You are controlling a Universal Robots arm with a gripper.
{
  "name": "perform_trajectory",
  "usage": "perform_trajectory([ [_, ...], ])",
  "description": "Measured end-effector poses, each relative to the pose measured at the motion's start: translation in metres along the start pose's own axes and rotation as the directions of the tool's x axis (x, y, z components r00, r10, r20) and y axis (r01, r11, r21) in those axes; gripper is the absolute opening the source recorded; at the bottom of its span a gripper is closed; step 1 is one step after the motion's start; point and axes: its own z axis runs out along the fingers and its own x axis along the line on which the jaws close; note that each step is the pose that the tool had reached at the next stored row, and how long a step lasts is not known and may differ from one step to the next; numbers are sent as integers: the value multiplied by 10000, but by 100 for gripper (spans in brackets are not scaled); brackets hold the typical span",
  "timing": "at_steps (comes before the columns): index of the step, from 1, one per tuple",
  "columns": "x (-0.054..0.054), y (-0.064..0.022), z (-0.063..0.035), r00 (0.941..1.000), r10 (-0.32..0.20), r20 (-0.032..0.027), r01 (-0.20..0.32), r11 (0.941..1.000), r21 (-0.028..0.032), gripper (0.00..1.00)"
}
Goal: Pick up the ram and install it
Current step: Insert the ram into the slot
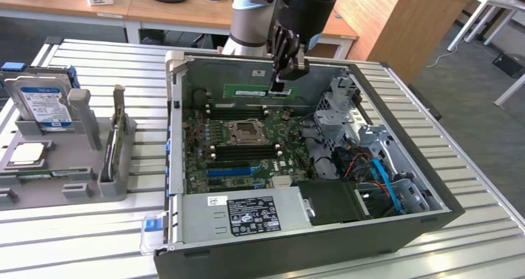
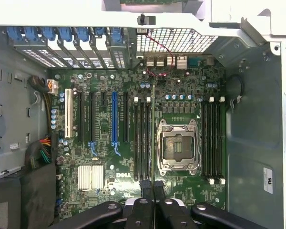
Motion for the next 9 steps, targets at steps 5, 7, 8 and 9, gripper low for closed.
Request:
perform_trajectory([
  [5, 1, -1, 36, 10000, 0, 0, 0, 10000, 0, 12],
  [7, 3, -3, 70, 10000, 0, 0, 0, 10000, 3, 12],
  [8, 3, -4, 88, 10000, -1, 2, 1, 10000, 6, 12],
  [9, 4, -4, 103, 10000, -1, 1, 1, 10000, 9, 12],
])
